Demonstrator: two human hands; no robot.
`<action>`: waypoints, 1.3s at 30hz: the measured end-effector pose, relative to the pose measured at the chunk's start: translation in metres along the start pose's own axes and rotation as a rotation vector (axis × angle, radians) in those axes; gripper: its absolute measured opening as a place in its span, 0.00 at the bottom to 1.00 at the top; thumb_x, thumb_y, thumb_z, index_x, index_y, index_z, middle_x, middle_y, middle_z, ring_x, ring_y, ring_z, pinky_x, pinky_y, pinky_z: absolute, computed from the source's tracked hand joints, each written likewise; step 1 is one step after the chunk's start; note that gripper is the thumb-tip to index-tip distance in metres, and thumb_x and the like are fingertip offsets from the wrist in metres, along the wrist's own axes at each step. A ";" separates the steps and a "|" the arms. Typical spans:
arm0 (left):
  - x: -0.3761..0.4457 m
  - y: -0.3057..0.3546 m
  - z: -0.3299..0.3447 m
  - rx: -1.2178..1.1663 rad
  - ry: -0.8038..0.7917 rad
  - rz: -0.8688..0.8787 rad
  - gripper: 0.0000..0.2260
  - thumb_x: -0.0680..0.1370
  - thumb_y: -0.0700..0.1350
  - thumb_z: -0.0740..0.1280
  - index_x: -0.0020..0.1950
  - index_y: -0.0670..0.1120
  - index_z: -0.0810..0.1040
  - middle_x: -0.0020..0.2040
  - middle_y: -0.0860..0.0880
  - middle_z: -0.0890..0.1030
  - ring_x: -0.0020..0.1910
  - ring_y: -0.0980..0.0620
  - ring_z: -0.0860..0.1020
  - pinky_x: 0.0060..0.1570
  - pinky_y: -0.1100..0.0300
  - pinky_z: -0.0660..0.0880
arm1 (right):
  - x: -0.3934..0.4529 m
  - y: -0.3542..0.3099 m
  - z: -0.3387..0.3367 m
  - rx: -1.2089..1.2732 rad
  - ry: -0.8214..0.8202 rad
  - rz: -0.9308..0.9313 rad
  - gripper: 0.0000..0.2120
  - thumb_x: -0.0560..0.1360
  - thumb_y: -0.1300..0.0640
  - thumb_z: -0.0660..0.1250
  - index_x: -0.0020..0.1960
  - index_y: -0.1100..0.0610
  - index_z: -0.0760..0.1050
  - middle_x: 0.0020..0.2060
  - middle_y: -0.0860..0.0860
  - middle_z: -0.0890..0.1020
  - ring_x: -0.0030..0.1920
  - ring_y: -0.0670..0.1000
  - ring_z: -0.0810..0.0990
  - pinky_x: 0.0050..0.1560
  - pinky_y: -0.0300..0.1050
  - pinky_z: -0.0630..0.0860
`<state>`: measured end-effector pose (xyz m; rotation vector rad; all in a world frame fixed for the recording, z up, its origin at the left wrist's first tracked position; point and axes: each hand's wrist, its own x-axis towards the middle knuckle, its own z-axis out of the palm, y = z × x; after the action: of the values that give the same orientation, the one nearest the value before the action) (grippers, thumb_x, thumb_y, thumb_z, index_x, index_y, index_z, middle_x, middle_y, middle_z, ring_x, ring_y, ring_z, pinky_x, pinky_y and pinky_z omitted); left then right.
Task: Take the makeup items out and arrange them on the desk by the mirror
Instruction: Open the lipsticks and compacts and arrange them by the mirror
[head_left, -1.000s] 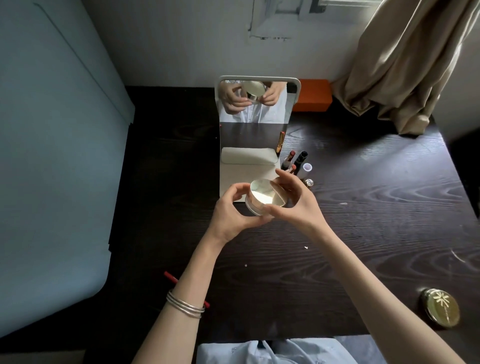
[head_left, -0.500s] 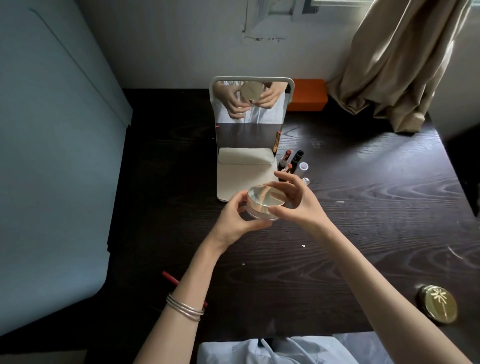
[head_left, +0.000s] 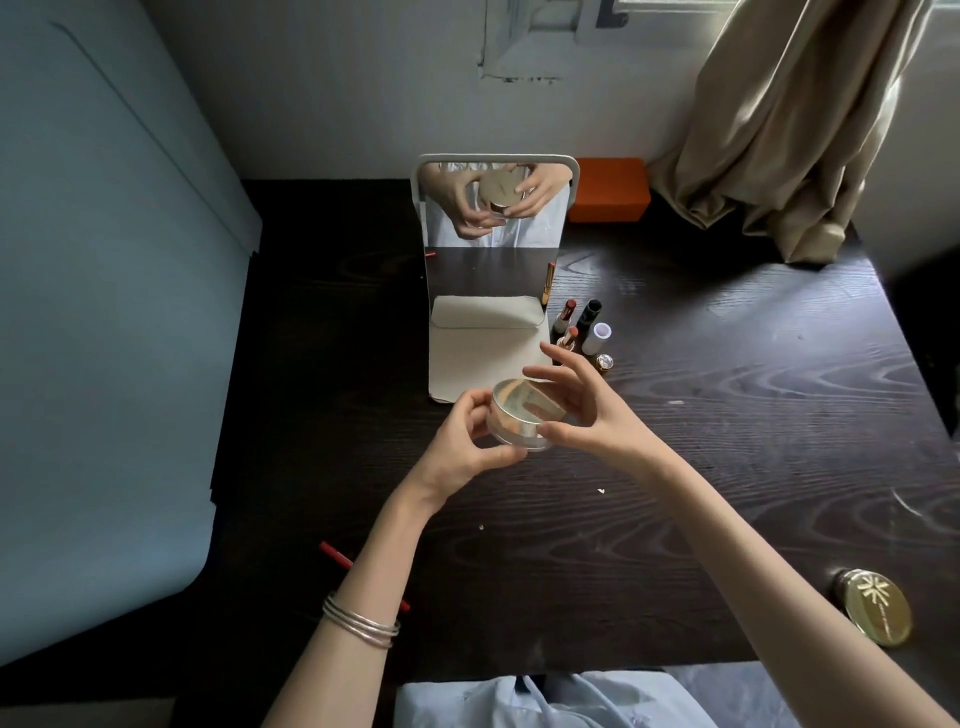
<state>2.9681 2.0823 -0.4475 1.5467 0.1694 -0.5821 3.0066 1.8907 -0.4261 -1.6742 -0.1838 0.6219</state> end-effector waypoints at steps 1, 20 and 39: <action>0.000 -0.001 -0.001 0.002 0.013 -0.004 0.36 0.60 0.52 0.76 0.65 0.48 0.67 0.60 0.48 0.79 0.63 0.51 0.75 0.68 0.50 0.67 | 0.000 -0.001 0.000 -0.022 -0.008 0.006 0.38 0.64 0.55 0.74 0.68 0.39 0.60 0.65 0.51 0.72 0.65 0.46 0.73 0.66 0.46 0.70; 0.001 0.009 -0.002 0.484 0.206 0.139 0.40 0.54 0.64 0.75 0.62 0.51 0.72 0.56 0.55 0.74 0.58 0.55 0.68 0.61 0.51 0.69 | 0.005 -0.007 0.009 -0.255 0.036 -0.102 0.43 0.57 0.58 0.82 0.66 0.45 0.66 0.56 0.53 0.75 0.59 0.49 0.76 0.63 0.43 0.72; -0.014 -0.002 -0.042 0.436 0.173 0.078 0.32 0.64 0.45 0.78 0.63 0.52 0.68 0.62 0.49 0.68 0.55 0.60 0.70 0.50 0.78 0.61 | 0.029 -0.034 0.036 -0.382 -0.123 -0.031 0.42 0.66 0.57 0.77 0.73 0.47 0.57 0.57 0.50 0.76 0.57 0.43 0.75 0.58 0.34 0.71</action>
<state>2.9653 2.1263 -0.4448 2.0194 0.1176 -0.4399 3.0210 1.9423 -0.4053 -1.9949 -0.4391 0.6983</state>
